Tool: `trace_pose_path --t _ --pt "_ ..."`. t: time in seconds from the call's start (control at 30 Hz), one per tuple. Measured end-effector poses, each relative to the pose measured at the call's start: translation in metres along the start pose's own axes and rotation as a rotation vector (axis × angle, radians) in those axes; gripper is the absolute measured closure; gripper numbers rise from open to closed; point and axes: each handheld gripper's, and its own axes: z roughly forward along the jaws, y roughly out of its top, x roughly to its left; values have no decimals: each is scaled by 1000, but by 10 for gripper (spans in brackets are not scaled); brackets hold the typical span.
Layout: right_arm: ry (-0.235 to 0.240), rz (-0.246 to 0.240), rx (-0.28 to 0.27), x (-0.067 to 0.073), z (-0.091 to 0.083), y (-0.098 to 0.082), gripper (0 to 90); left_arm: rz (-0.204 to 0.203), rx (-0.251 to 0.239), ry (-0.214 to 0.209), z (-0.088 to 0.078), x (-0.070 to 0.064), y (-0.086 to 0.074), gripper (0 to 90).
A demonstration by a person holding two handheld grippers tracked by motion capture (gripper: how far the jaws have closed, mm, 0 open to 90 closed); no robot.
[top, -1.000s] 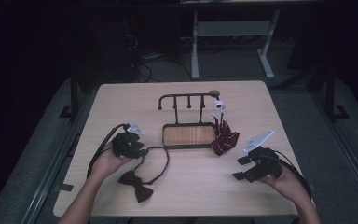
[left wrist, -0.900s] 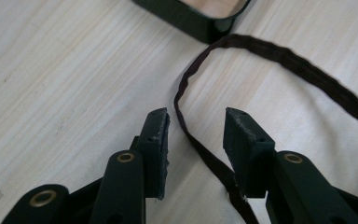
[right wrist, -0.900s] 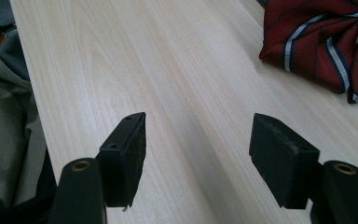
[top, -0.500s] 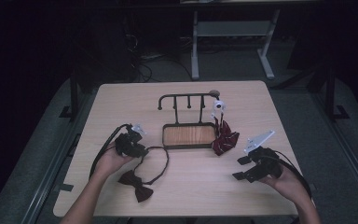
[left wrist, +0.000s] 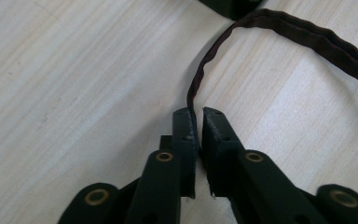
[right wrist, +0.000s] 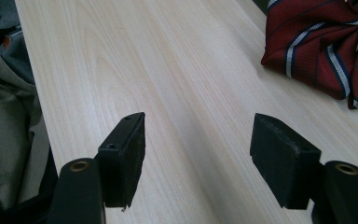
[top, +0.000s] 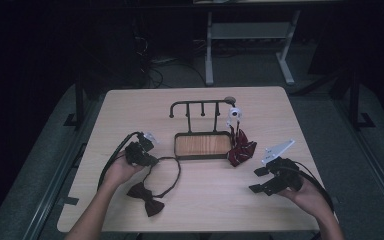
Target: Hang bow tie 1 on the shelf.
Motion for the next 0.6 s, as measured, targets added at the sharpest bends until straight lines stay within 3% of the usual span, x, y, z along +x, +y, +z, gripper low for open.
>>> trace_pose_path --t 0.27,0.6 --pt "-5 2 3 -1 0 -1 353 23 -10 9 -6 -4 1 898" --pt "6 16 2 -3 1 -3 352 51 -52 -1 -29 -10 0 900"
